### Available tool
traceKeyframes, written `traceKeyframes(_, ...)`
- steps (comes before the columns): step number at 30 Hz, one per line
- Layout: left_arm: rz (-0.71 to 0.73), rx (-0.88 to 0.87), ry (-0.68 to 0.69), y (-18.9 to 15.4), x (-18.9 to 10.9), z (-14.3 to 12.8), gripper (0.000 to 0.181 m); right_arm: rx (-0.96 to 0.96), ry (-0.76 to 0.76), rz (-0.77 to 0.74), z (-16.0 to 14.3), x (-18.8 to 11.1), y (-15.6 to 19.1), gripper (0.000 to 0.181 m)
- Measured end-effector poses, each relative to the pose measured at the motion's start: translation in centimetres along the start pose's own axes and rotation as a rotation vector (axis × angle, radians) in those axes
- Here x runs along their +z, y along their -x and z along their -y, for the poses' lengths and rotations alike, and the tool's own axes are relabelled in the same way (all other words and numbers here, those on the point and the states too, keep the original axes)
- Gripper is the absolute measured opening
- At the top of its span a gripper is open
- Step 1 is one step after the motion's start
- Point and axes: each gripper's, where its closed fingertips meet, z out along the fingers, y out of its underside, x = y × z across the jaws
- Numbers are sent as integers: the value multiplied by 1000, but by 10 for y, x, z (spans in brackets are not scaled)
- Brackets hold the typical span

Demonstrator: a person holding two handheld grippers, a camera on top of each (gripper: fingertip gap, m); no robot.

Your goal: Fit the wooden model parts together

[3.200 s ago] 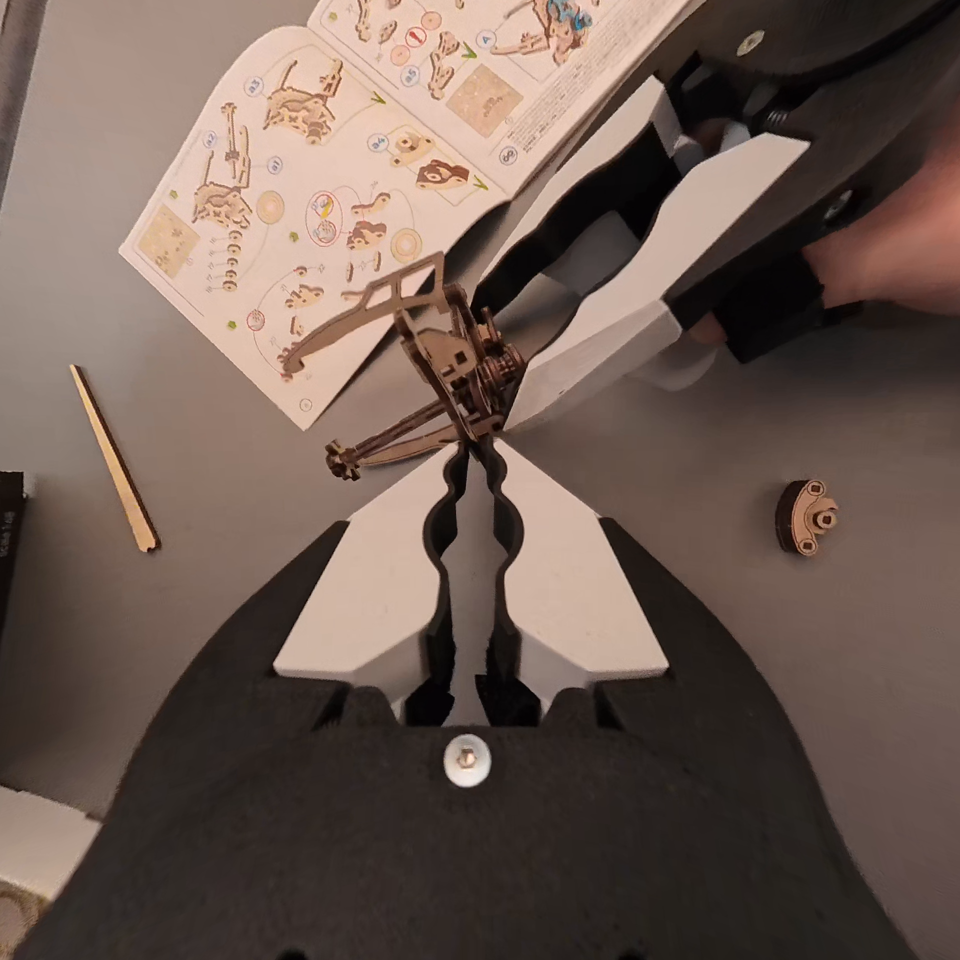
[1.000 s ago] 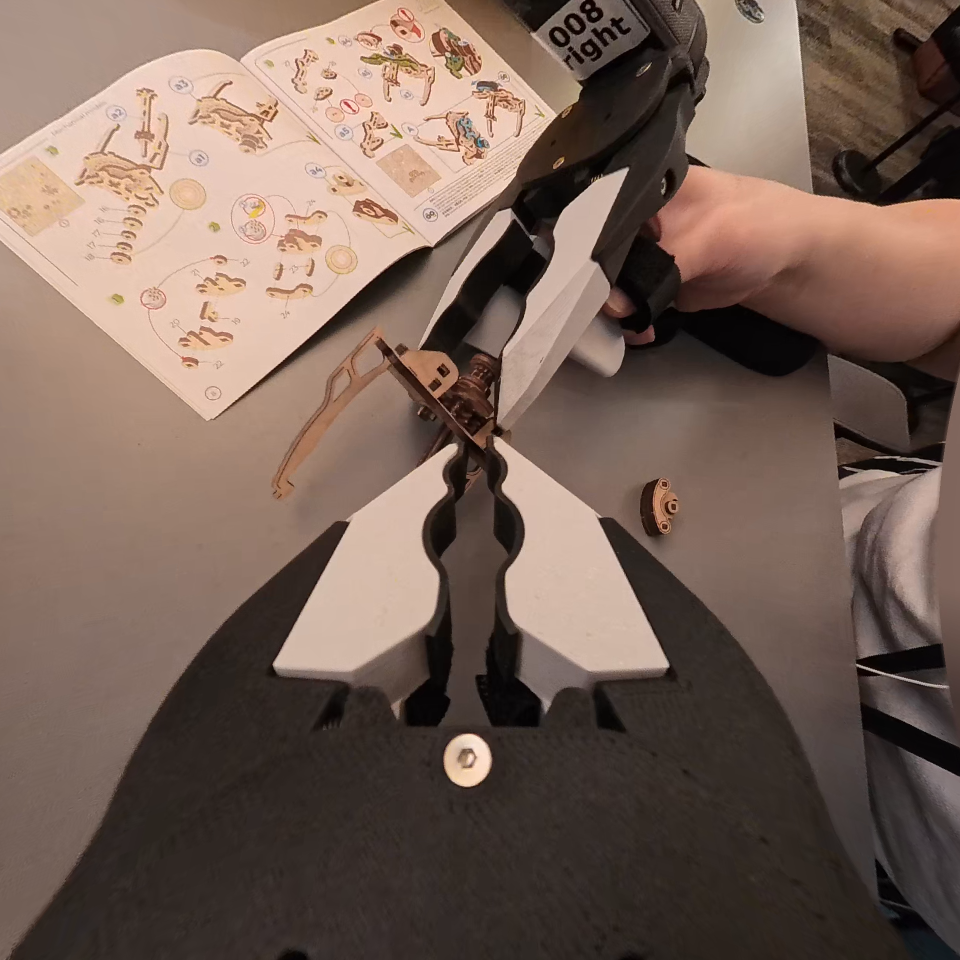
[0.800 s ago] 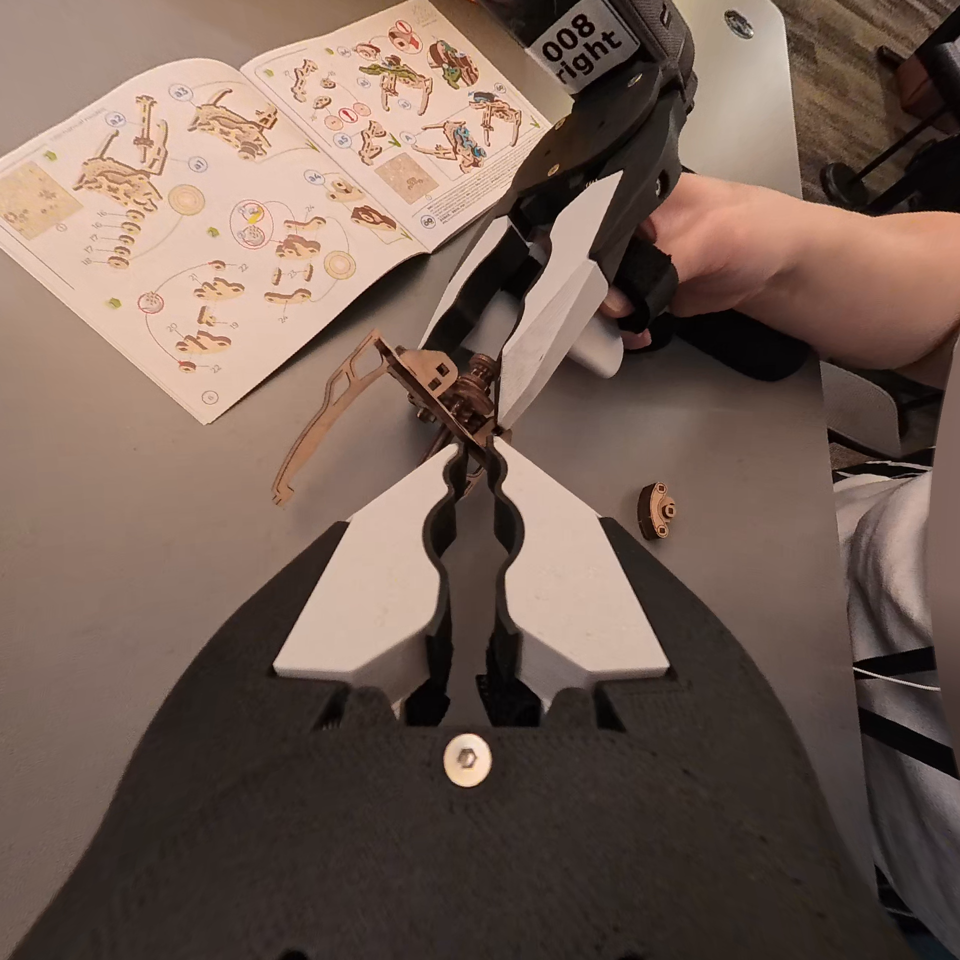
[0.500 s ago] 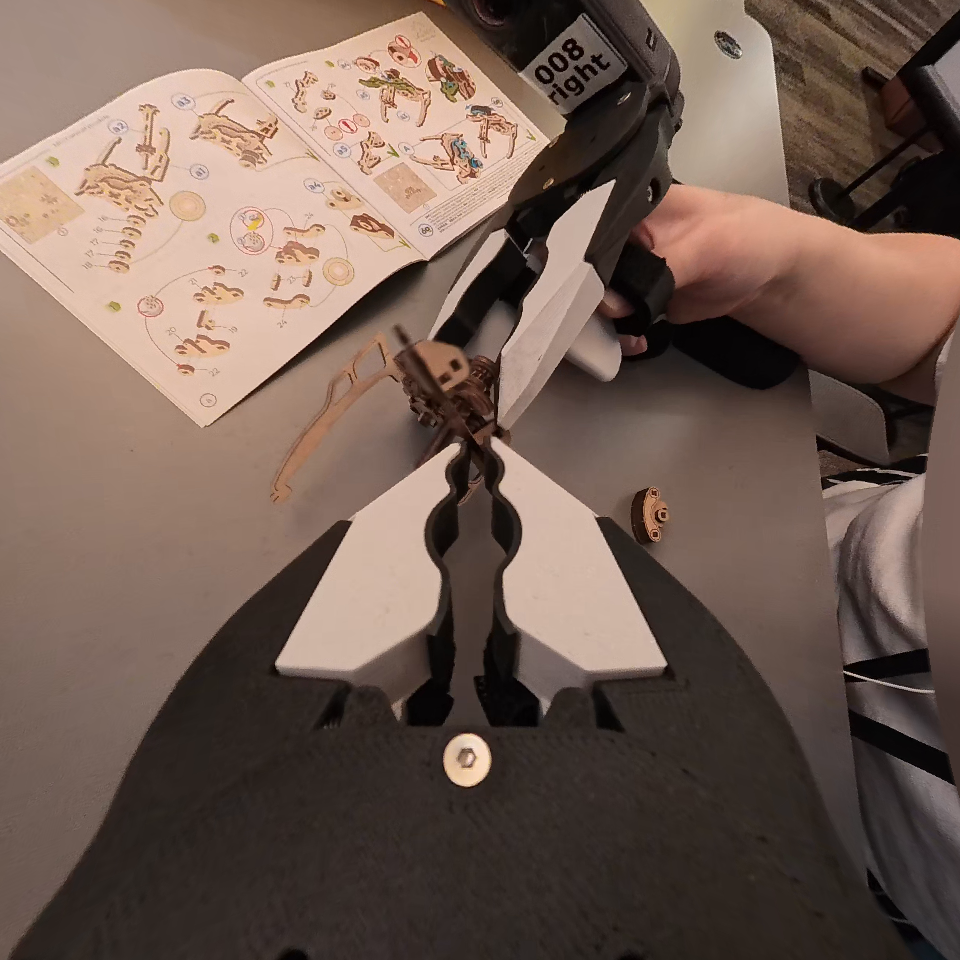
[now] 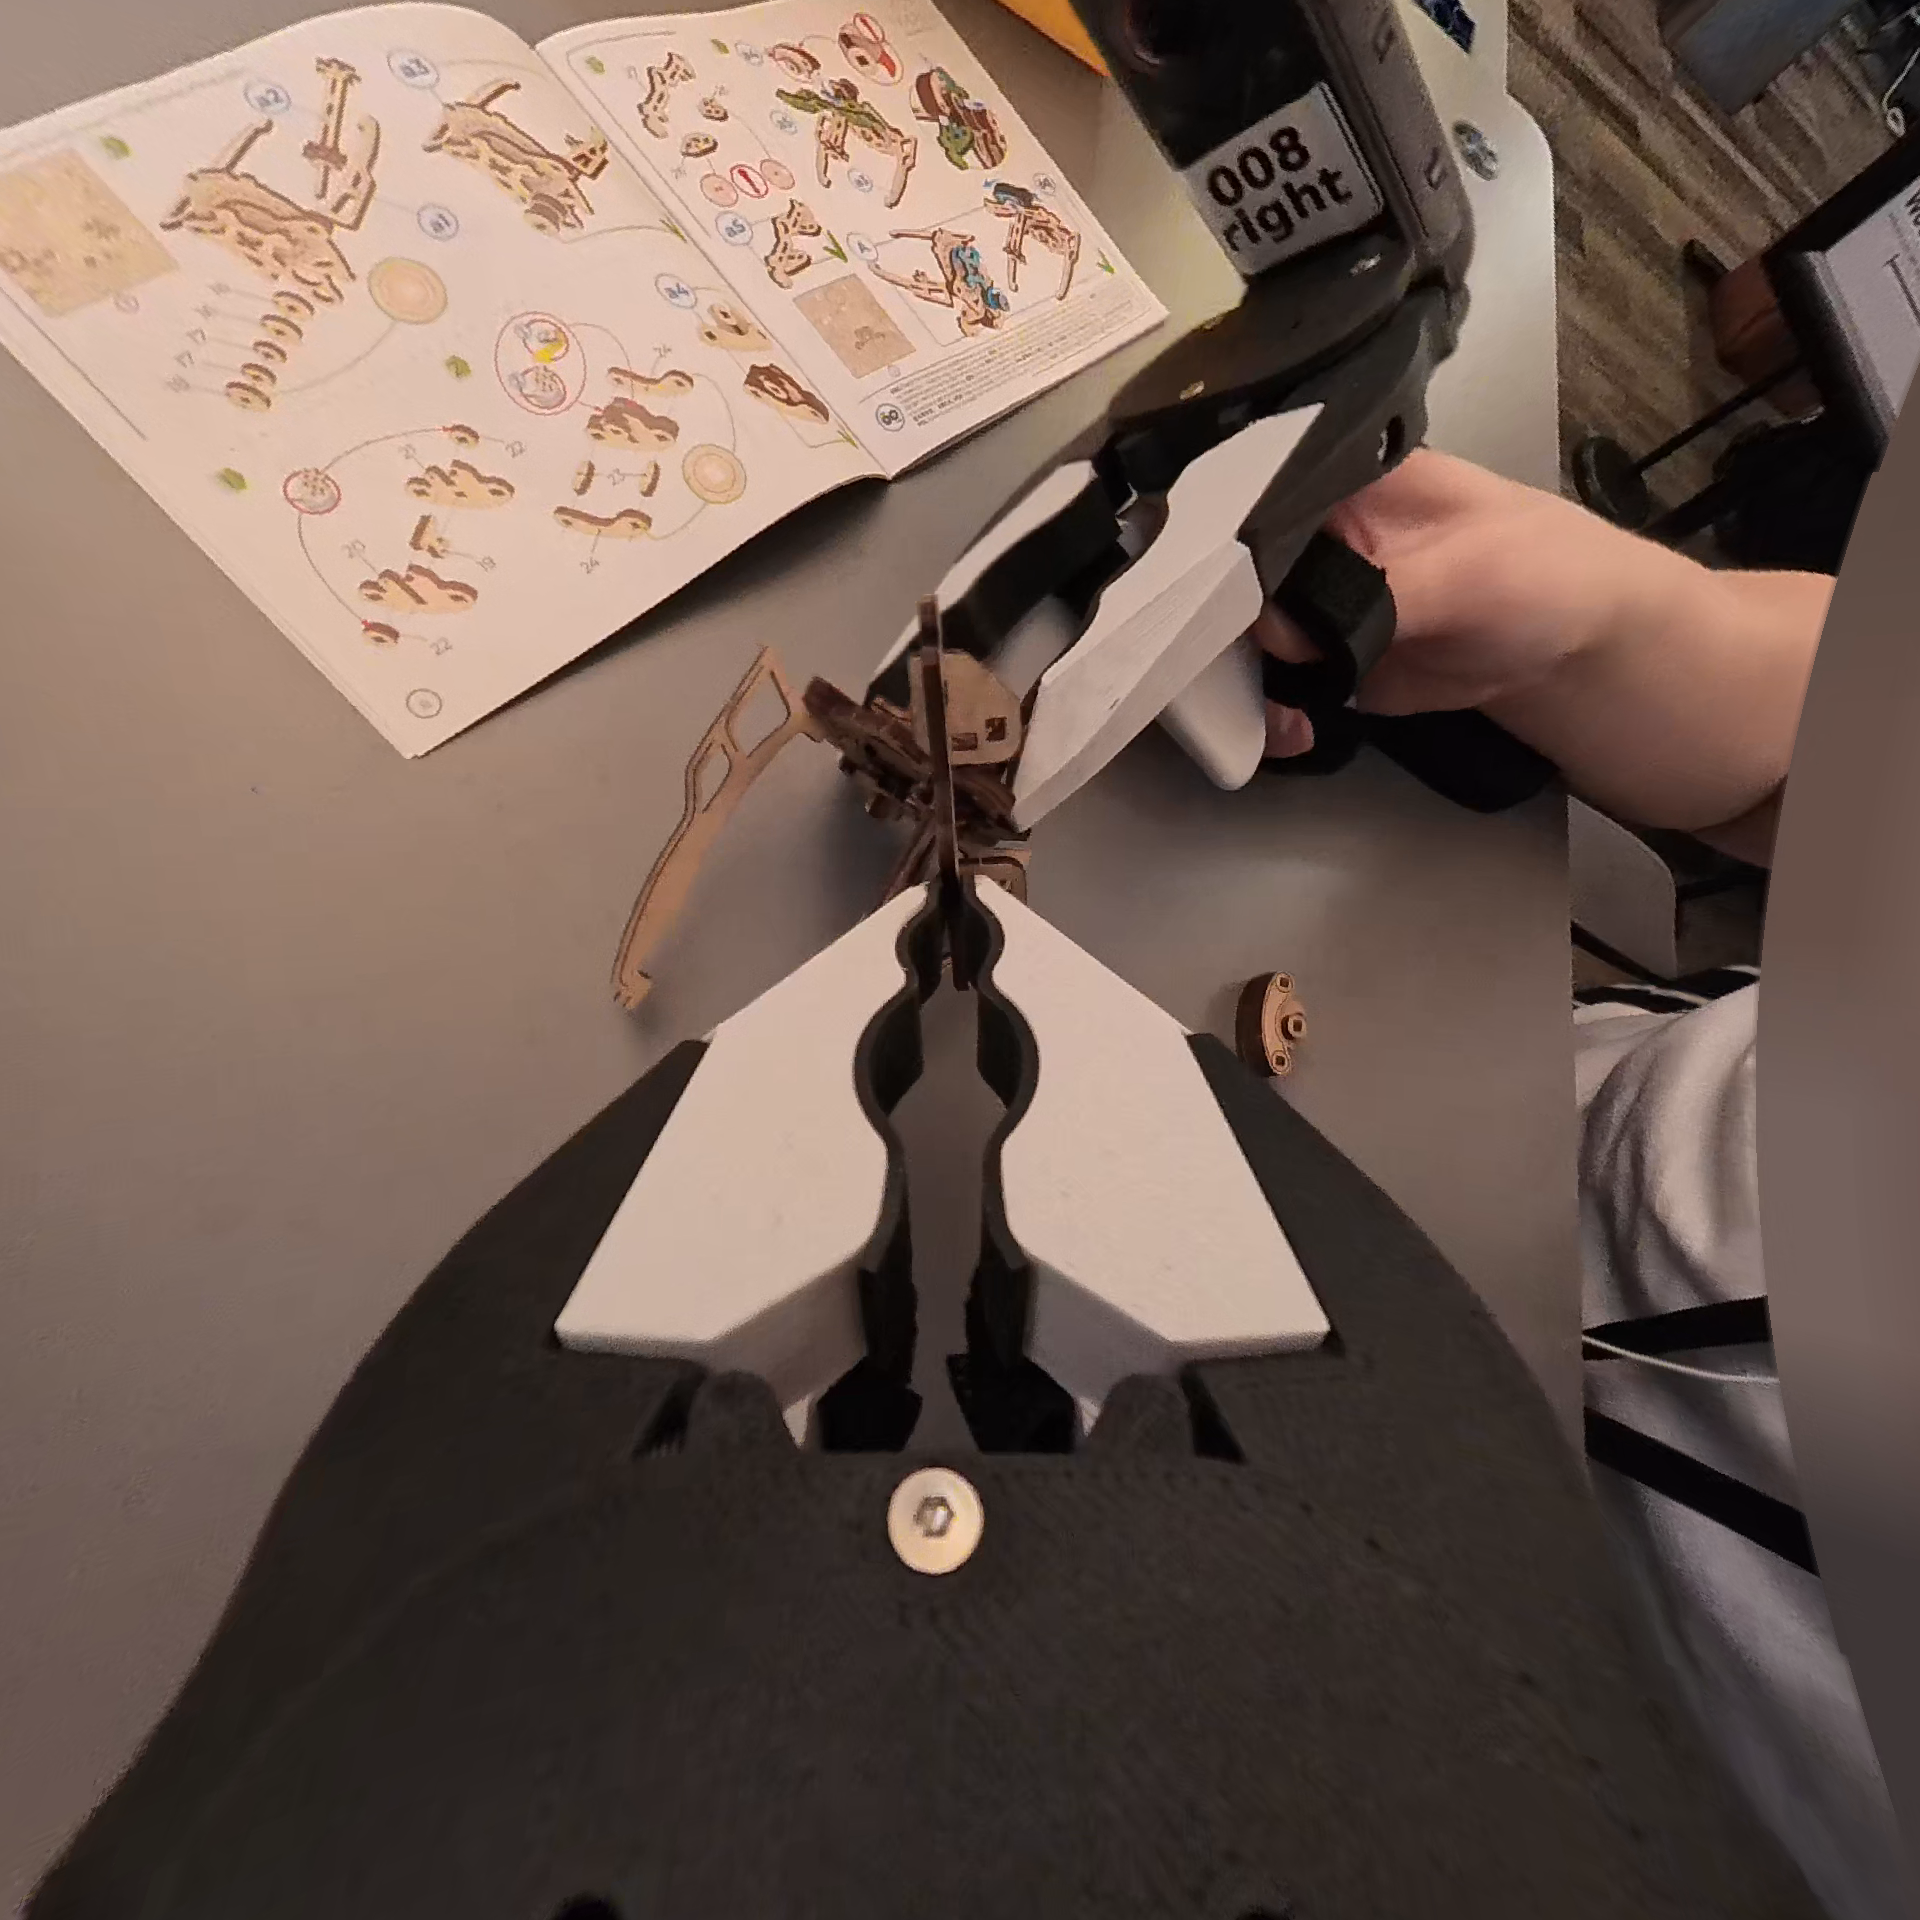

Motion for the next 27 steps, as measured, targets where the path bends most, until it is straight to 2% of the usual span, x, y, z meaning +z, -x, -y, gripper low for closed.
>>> traceKeyframes(2, 8, -13, 12, 0, -3, -3, 0, -1, -12, -15, -2, 0, 2, 61)
traceKeyframes(5, 30, -18, 5, 1, -11, -2, 0, 8, -30, -32, -7, -3, 7, 76)
traceKeyframes(10, 55, -1, 21, -7, -20, -4, 0, 16, 51, -14, -38, -6, 21, 74)
traceKeyframes(14, 72, 13, 58, -18, -19, -13, 0, 10, 68, -19, -44, -24, 21, 74)
traceKeyframes(17, 114, 28, 85, -23, -20, -22, 0, -114, 60, -90, -39, -44, 16, 75)
traceKeyframes(19, 139, 37, 106, -27, -21, -25, 0, -242, -46, 8, -18, -55, 40, 70)
traceKeyframes(22, 205, 54, 135, -27, -23, -25, 0, -562, -164, 129, 11, -73, 78, 58)
traceKeyframes(24, 224, 44, 143, -29, -22, -23, 0, -706, -109, 142, 20, -70, 87, 48)
traceKeyframes(26, 236, 5, 161, -29, -20, -23, 0, -767, 29, 164, 24, -57, 86, 41)
traceKeyframes(27, 237, -16, 171, -29, -18, -24, 0, -775, 95, 224, 24, -51, 90, 39)
